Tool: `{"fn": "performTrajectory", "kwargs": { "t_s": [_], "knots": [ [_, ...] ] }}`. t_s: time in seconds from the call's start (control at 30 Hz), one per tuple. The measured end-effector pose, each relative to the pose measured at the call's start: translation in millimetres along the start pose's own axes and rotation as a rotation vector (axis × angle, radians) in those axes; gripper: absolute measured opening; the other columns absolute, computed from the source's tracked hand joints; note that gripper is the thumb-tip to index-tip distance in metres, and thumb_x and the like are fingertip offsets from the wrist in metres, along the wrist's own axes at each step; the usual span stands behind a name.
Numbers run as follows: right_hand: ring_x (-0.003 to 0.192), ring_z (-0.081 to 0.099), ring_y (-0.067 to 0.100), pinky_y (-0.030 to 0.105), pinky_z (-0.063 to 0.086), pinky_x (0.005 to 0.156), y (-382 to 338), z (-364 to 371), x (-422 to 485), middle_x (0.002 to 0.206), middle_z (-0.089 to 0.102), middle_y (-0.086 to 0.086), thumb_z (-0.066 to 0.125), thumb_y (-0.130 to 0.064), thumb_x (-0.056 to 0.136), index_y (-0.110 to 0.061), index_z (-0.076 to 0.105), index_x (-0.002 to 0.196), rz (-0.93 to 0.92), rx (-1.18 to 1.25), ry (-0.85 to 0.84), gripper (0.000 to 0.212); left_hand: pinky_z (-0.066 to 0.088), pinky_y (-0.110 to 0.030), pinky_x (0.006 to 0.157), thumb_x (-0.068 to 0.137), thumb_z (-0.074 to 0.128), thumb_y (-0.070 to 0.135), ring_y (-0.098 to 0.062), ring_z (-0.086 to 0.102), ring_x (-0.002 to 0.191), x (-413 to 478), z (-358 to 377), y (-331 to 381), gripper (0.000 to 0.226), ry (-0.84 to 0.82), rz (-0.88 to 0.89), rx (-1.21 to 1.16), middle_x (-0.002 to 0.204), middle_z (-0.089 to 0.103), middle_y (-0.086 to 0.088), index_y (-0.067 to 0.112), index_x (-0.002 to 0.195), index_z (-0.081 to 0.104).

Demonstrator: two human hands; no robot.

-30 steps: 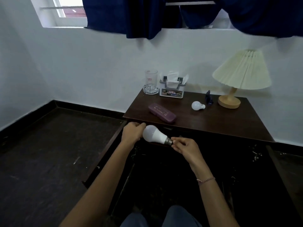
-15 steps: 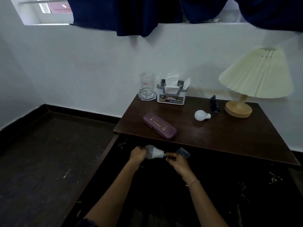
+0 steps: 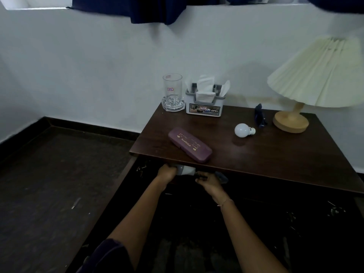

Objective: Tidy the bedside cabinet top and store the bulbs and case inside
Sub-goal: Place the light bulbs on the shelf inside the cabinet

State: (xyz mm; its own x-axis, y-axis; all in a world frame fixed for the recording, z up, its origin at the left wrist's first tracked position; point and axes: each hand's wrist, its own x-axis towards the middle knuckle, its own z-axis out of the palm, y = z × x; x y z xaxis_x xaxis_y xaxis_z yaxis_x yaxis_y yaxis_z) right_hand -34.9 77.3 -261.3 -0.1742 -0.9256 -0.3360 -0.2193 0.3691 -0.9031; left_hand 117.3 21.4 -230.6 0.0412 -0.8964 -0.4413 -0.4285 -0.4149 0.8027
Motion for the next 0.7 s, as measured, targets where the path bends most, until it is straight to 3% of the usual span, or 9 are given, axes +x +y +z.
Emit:
{"fn": "performTrajectory", "kwargs": {
  "t_s": [0.13,0.23,0.33,0.4,0.47,0.6,0.7],
  "knots": [
    [0.082,0.057,0.010,0.002,0.042,0.059,-1.7,-2.1,-9.6,0.107,0.064,0.015,0.056,0.003,0.085,-0.003,0.055,0.125,0.003,-0.028,0.011,0.040,0.041,-0.026,0.082,0.085,0.052,0.009,-0.032,0.056,0.115,-17.9,-3.9,-0.8,0.040,0.015,0.065,0.074,0.125,0.060,-0.019,0.005,0.124,0.056],
    [0.094,0.061,0.017,0.009,0.045,0.069,-4.8,-11.4,-29.1,0.116,0.064,0.018,0.059,0.000,0.085,-0.005,0.052,0.127,0.007,-0.002,0.027,0.042,0.043,-0.027,0.084,0.086,0.049,0.012,-0.030,0.059,0.109,-43.3,-5.8,-2.0,0.037,0.009,0.129,0.159,0.119,0.063,-0.017,0.008,0.122,0.058],
    [0.097,0.059,0.015,0.016,0.045,0.076,-7.7,-26.6,-62.4,0.119,0.061,0.010,0.062,-0.009,0.086,-0.010,0.049,0.131,0.055,0.051,-0.033,0.047,0.046,-0.026,0.070,0.085,0.047,0.018,-0.018,0.062,0.080,-79.5,-1.4,-2.6,0.024,-0.019,0.177,0.250,0.095,0.068,-0.008,0.013,0.094,0.068],
    [0.098,0.058,0.012,0.016,0.047,0.078,-9.0,-39.6,-86.7,0.114,0.059,0.003,0.063,-0.012,0.086,-0.010,0.050,0.130,0.047,0.054,-0.055,0.046,0.052,-0.029,0.074,0.083,0.049,0.021,-0.019,0.066,0.080,-106.3,4.8,0.2,0.022,-0.031,0.226,0.319,0.087,0.072,-0.003,0.021,0.077,0.070],
    [0.103,0.059,0.015,0.023,0.049,0.090,-13.4,-56.4,-110.9,0.111,0.061,0.004,0.062,-0.010,0.087,-0.007,0.054,0.126,0.023,0.094,-0.067,0.040,0.055,-0.032,0.077,0.082,0.049,0.023,-0.016,0.068,0.076,-134.6,12.3,9.5,0.026,-0.040,0.303,0.347,0.079,0.073,0.001,0.028,0.062,0.065],
    [0.089,0.065,0.012,0.013,0.055,0.073,-39.8,-101.5,-149.9,0.096,0.068,0.005,0.058,-0.008,0.088,-0.015,0.067,0.097,-0.060,0.215,-0.084,0.014,0.054,-0.037,0.077,0.081,0.047,0.025,-0.023,0.068,0.078,-179.4,29.1,44.8,0.024,-0.024,0.495,0.292,0.077,0.073,-0.005,0.024,0.064,0.065],
    [0.073,0.063,0.008,0.010,0.053,0.060,-64.9,-137.4,-154.0,0.081,0.067,0.002,0.056,-0.009,0.090,-0.006,0.068,0.100,-0.158,0.275,0.052,0.016,0.052,-0.038,0.074,0.082,0.047,0.016,-0.026,0.065,0.079,-197.1,46.6,80.4,0.020,0.051,0.720,0.217,0.078,0.071,-0.008,0.015,0.073,0.065]
  ]
}}
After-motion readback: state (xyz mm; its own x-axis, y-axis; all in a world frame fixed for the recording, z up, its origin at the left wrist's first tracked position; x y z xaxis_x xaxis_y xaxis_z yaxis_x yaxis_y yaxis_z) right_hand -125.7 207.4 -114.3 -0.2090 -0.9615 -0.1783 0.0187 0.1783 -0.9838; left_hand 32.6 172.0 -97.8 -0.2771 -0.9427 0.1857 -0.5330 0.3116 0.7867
